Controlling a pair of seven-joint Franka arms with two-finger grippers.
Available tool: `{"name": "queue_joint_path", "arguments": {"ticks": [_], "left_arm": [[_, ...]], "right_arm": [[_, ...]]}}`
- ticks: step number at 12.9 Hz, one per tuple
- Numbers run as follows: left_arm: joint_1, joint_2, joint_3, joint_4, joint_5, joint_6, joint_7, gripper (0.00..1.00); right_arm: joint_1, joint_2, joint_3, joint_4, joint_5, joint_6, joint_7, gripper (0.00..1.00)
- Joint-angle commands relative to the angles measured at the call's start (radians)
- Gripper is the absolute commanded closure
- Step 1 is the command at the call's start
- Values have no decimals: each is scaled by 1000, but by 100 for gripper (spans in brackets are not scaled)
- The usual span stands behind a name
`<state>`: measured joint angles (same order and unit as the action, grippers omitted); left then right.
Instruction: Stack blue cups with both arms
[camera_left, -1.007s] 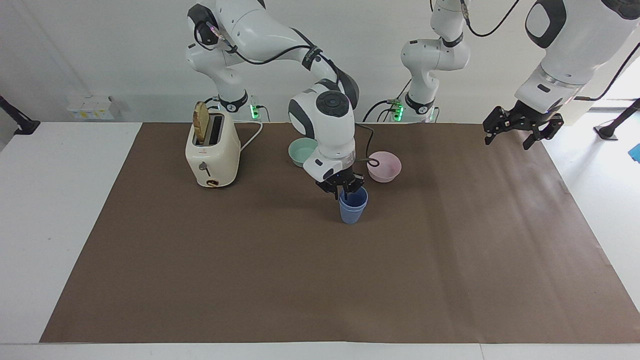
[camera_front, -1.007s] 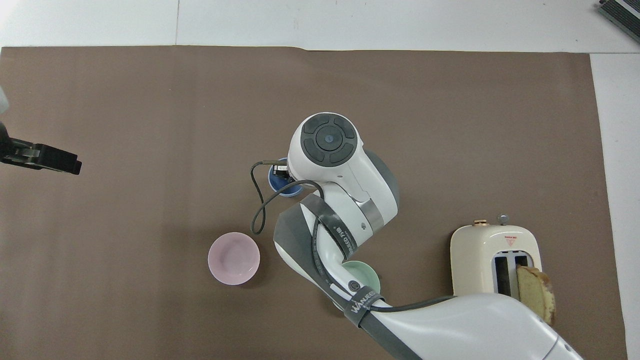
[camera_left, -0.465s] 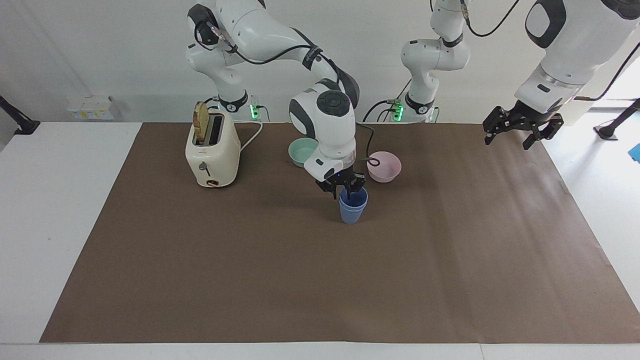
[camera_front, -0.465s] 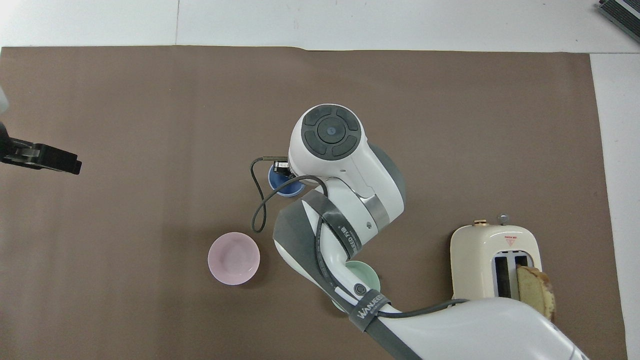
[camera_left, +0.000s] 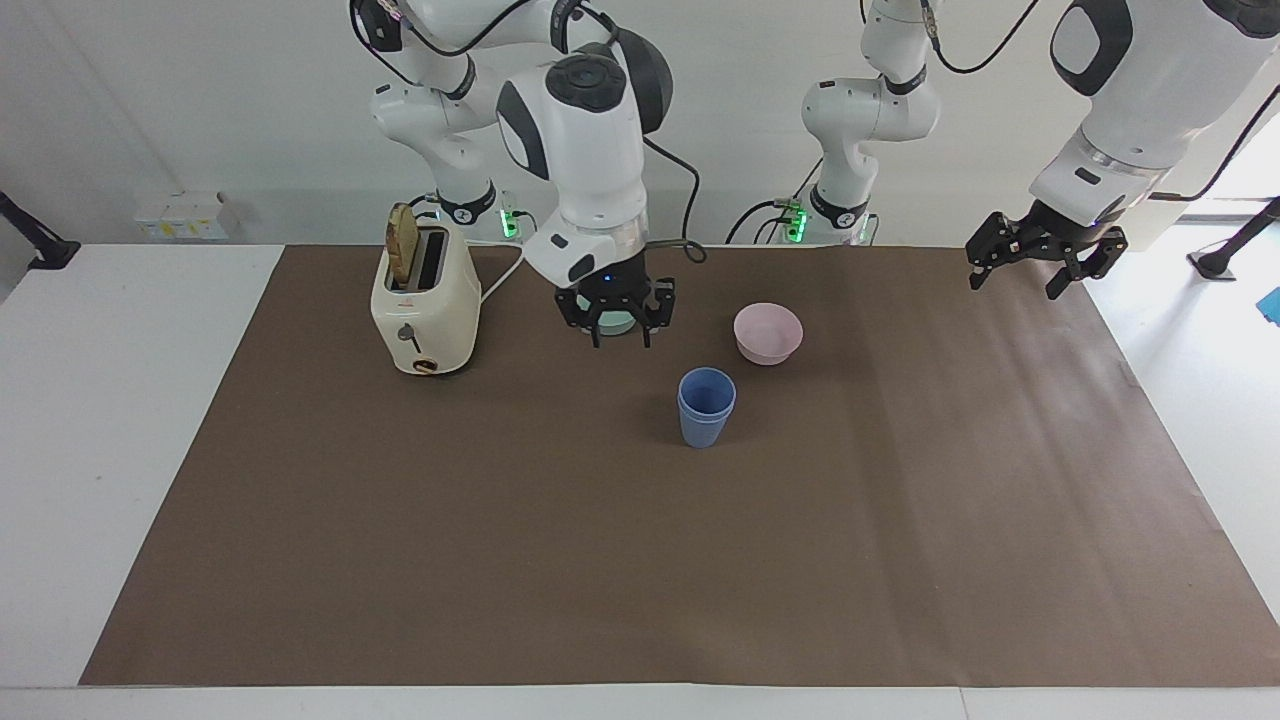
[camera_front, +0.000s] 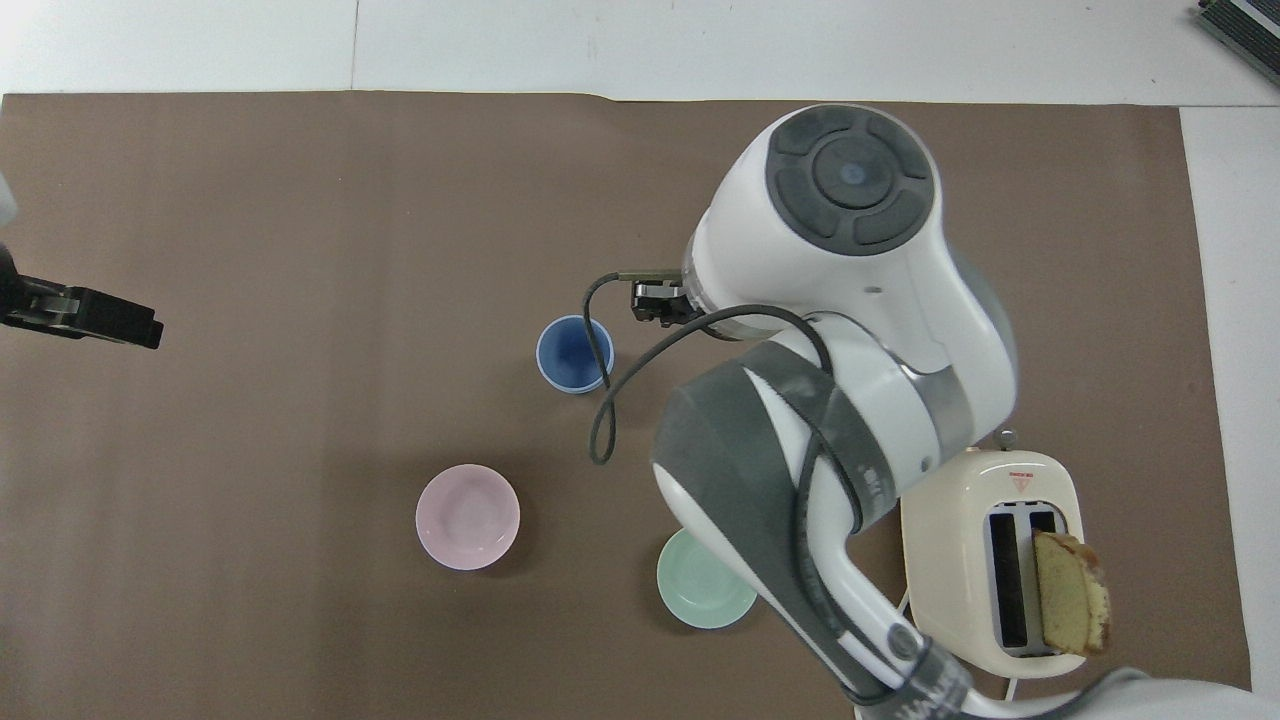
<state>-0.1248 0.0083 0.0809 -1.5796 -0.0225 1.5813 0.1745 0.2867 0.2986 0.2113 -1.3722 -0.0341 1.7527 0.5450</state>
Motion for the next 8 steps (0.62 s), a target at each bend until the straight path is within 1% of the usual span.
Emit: {"name": "queue_joint_path", "arguments": {"ticks": [1,5,8], "left_arm": [[11,-7,-10,7,13,-7,-1,0],[11,-7,-10,7,12,-7,-1,0],[11,-7,-10,7,12,-9,-1,0]], "right_arm": [[-101,-56,7,-15,2,-74,-121,0],[-233,-154,3,-13,2,-188,-333,0],[-314,-196,0,-13,-3,-243,-457,0]]}}
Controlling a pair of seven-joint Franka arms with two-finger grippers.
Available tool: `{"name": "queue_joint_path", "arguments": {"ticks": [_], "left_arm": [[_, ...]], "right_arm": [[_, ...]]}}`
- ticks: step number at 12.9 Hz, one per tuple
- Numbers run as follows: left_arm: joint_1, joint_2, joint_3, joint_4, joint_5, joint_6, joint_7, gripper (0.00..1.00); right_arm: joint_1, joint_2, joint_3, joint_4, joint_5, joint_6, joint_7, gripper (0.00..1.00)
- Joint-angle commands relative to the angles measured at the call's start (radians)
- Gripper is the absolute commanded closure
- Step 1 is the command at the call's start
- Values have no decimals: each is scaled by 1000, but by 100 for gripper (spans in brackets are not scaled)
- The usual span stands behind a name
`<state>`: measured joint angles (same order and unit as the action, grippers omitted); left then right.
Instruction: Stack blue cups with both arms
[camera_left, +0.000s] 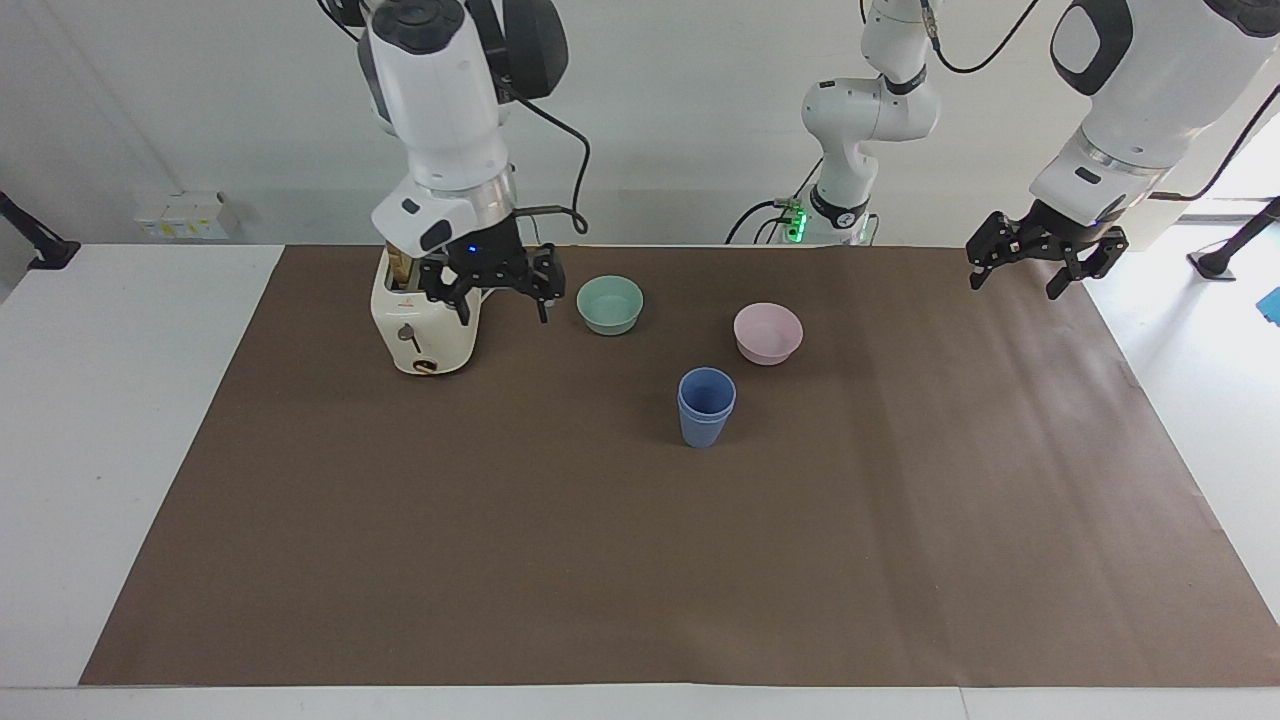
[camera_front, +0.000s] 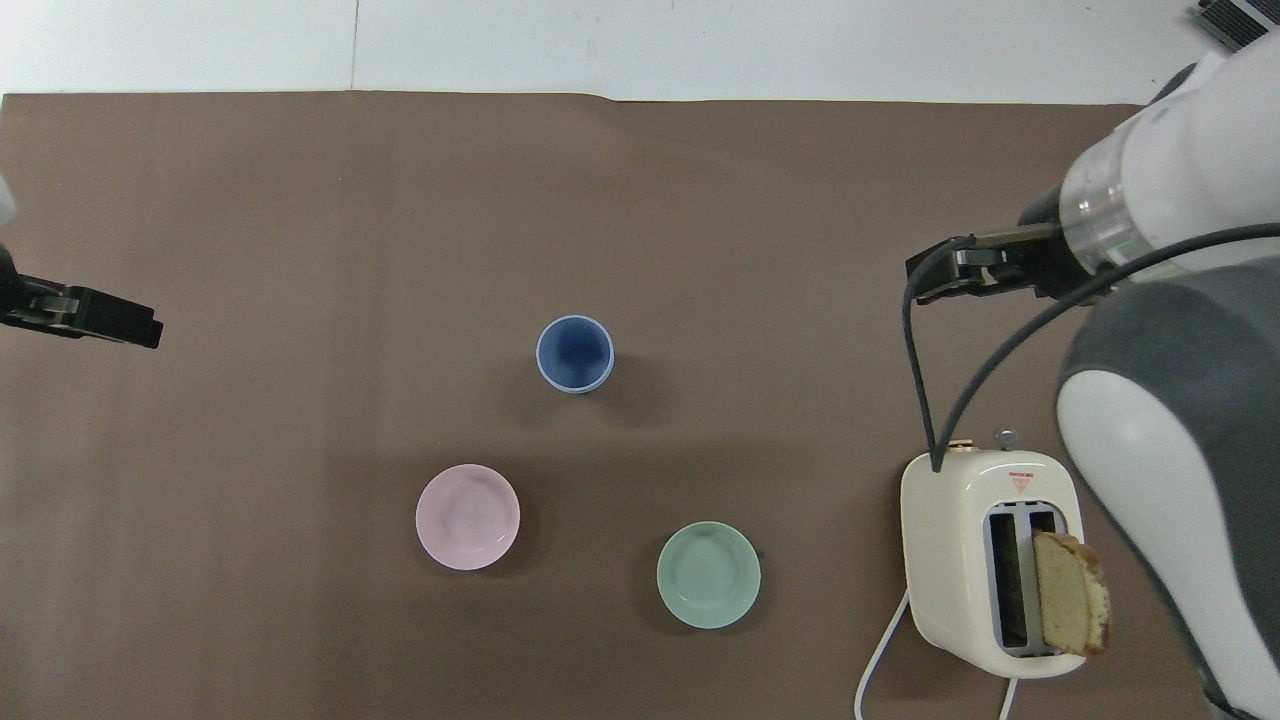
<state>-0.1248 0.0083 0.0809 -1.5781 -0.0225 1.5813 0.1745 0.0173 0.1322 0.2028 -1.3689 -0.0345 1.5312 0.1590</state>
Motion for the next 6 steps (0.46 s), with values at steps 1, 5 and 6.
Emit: {"name": "queue_joint_path", "arguments": {"ticks": [1,5,6], "left_arm": [[11,-7,-10,6,12,-9,-1,0],[11,-7,-10,9,12,-9,-1,0],[11,-7,-10,6,12,-7,-1,0]], "right_arm": [[-65,-43,7,-18,-2,-38,-108,0],[-151,-95,6,-50,2,-76,-226,0],[-163,-126,7,-108,13,-57,-225,0]]}}
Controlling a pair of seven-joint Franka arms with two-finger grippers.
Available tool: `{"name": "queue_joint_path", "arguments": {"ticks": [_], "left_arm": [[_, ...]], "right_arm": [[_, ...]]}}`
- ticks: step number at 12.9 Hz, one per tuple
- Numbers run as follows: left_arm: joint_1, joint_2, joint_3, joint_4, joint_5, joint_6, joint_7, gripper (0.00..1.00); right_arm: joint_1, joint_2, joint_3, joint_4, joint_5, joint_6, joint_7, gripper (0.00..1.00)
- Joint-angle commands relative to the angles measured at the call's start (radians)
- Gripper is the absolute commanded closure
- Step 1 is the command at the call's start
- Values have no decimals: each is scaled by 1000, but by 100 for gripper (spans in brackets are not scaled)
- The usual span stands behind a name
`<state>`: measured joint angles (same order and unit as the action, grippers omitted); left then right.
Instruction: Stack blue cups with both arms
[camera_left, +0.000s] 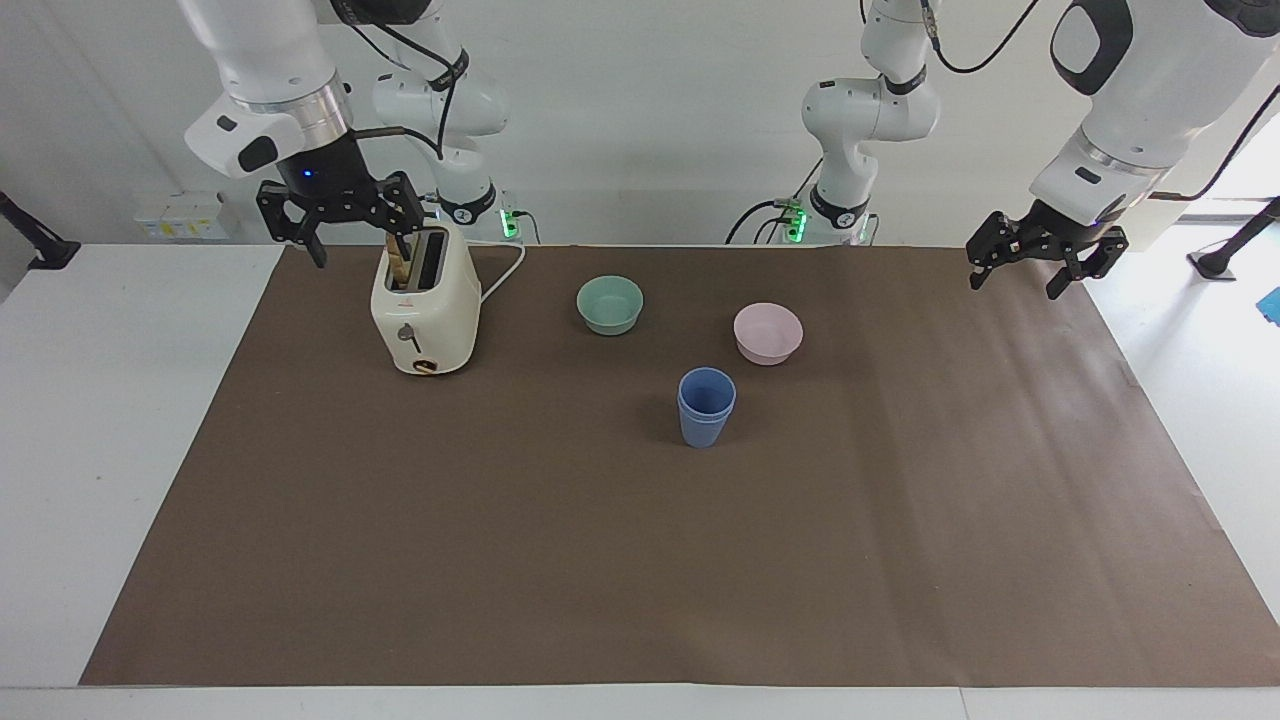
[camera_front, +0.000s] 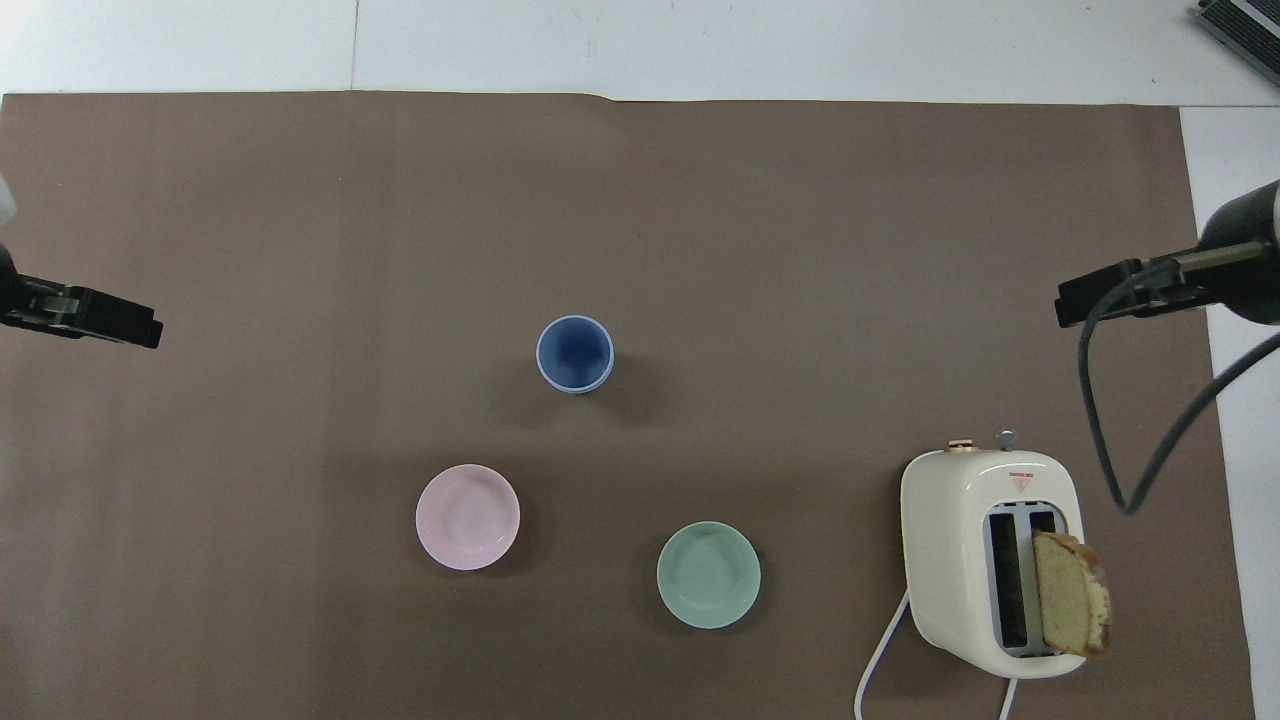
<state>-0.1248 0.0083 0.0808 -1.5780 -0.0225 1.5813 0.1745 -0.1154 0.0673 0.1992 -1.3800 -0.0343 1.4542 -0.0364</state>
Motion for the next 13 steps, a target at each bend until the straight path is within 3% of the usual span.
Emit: {"name": "queue_joint_path", "arguments": {"ticks": [1,3,5,13], "left_arm": [[11,-7,-10,6,12,-7,-1,0],[11,-7,-10,9,12,-7,-1,0],[11,-7,-12,6,12,-7,-1,0],[11,-7,-12,6,10,-6,-4,0]], "right_arm": [[-33,-102,11,-167,17,50,-24,0],[-33,-152,11,-253,22,98,-20,0],[-27,-150,11,-254,80,107,28,0],[-49,-126,9,-254,71,144,19,0]]}}
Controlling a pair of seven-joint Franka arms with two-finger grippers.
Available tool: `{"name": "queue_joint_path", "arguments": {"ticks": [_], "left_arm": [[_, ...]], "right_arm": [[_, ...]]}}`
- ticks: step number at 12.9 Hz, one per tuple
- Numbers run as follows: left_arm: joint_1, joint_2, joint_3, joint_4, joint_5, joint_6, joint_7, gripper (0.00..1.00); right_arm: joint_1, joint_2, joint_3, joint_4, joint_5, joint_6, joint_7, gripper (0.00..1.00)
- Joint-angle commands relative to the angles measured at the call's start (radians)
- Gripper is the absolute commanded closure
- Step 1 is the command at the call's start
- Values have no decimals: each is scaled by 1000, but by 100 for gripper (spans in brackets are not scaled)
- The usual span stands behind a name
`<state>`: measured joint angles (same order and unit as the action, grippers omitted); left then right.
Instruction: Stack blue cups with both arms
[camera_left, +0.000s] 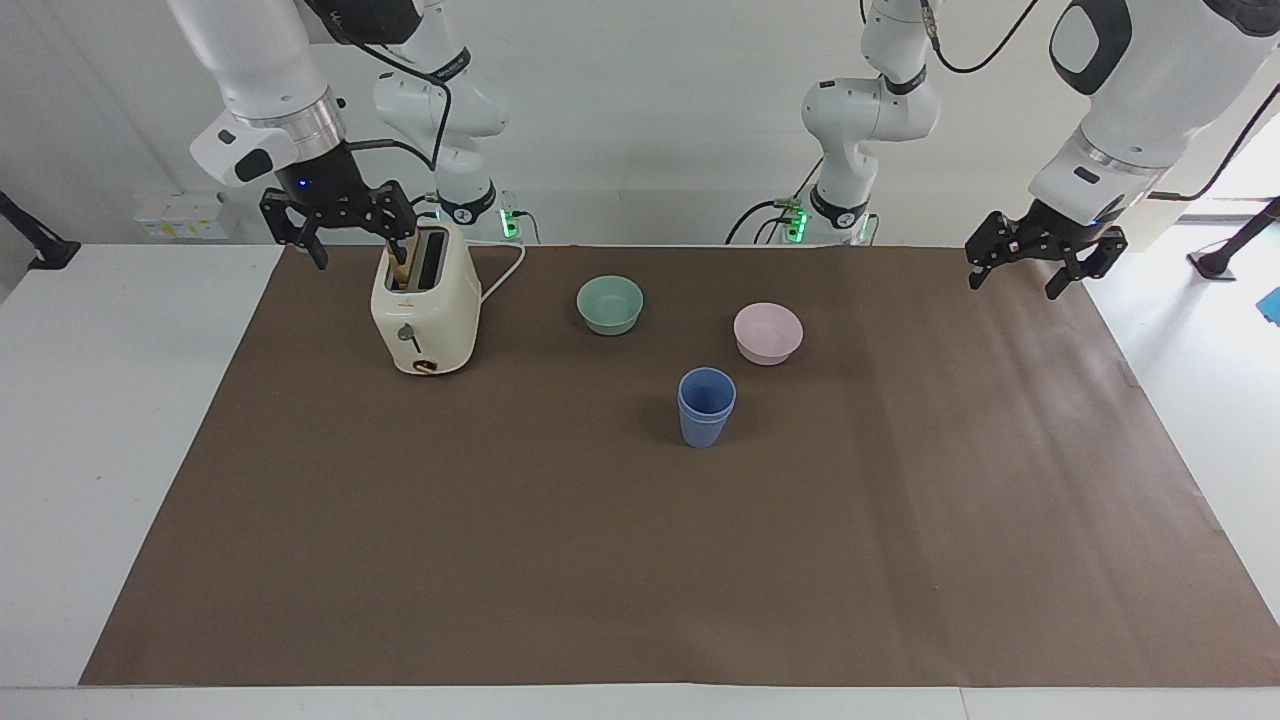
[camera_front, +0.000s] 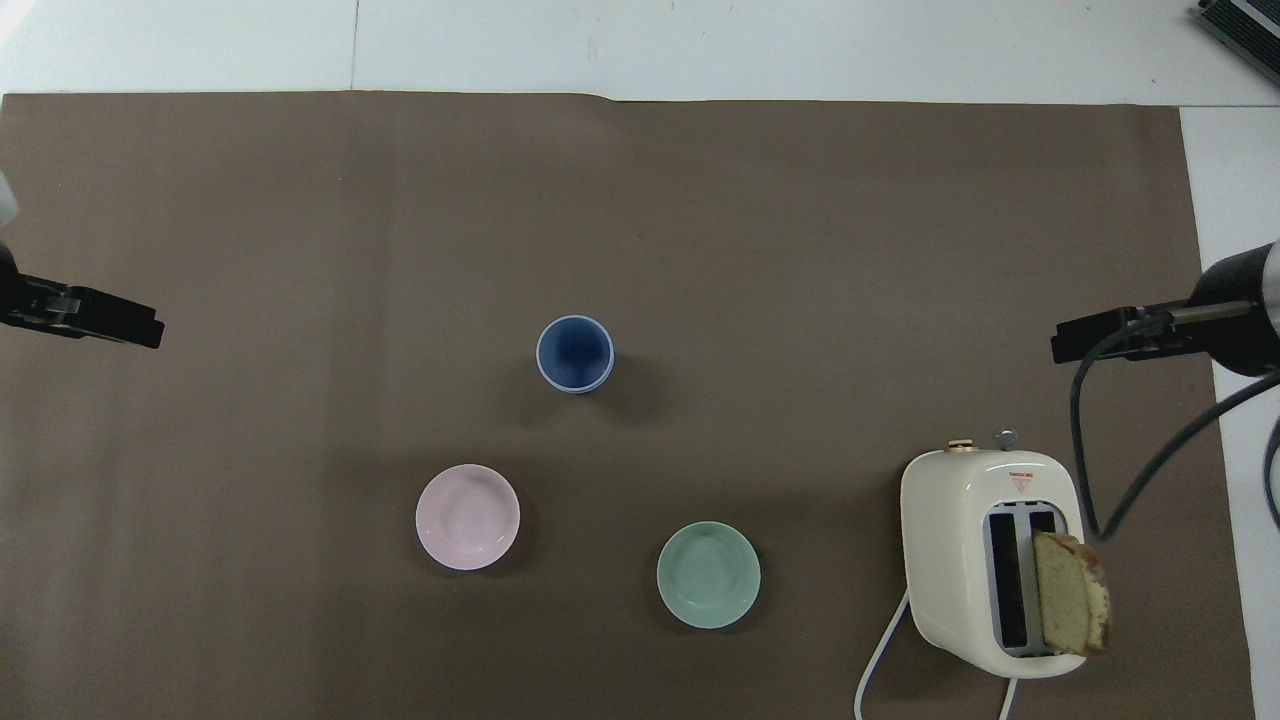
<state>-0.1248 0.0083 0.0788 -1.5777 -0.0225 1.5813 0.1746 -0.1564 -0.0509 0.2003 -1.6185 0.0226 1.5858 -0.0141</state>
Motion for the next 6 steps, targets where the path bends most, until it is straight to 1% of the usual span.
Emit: {"name": "queue_joint_path", "arguments": {"ticks": [1,6], "left_arm": [[11,-7,-8,5,10,-6,-6,0],[11,-7,-10,5,10,-7,-4,0]], "right_arm": [[-6,-7,8,-15,14,10,-3,0],[-12,-6,10,-12,14,3,-10,0]]}}
